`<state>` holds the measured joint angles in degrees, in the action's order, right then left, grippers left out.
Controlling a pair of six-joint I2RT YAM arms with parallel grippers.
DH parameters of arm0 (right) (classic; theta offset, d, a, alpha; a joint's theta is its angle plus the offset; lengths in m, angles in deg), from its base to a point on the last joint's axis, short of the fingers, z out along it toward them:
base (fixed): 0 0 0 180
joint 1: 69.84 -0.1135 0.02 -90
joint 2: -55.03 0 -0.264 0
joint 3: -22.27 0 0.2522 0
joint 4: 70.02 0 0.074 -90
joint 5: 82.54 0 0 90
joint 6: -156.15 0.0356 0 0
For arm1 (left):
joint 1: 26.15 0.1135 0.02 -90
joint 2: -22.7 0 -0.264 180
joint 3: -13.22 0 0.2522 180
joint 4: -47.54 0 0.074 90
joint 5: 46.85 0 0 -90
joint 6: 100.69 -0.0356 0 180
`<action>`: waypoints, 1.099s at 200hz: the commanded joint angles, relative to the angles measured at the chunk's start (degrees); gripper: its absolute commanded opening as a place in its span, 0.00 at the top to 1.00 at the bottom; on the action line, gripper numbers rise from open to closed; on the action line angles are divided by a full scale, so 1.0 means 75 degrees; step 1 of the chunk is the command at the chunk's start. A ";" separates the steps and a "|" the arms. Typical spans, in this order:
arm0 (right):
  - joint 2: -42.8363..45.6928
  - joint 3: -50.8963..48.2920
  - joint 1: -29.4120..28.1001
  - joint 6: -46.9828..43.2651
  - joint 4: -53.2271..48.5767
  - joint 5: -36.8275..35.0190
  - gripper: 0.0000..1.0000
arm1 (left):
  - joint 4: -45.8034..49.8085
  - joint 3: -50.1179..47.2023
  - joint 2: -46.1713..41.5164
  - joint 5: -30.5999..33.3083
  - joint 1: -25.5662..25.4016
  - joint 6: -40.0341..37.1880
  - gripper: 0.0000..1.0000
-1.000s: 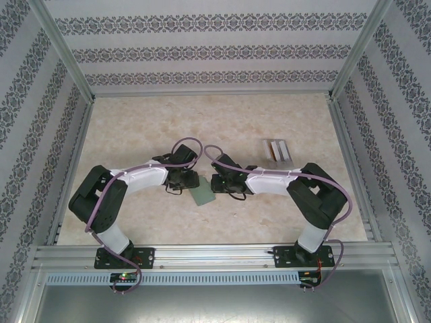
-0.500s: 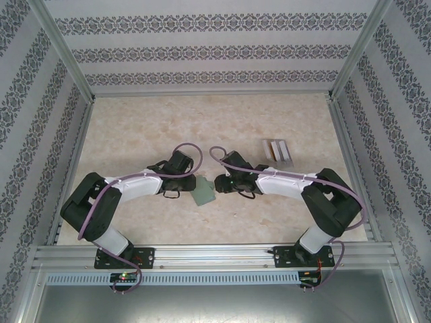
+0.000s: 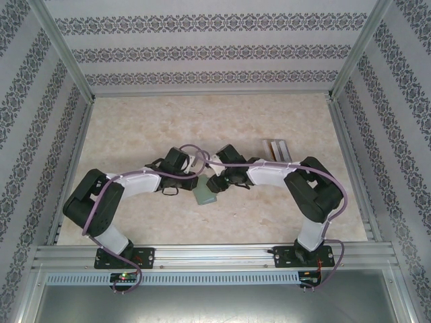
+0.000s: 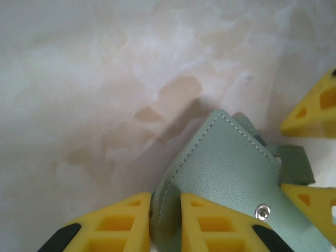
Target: Put the credit cards into the card holder
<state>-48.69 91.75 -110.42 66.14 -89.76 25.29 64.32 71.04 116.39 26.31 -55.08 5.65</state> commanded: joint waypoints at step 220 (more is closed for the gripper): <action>0.1937 -0.3382 0.0455 0.1891 0.4238 0.1811 0.94 | 0.0000 -0.0128 0.0583 -0.0825 0.0212 -0.0725 0.62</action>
<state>-32.85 64.50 -106.36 80.20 -60.76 34.21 61.37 72.83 119.67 22.98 -53.14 1.65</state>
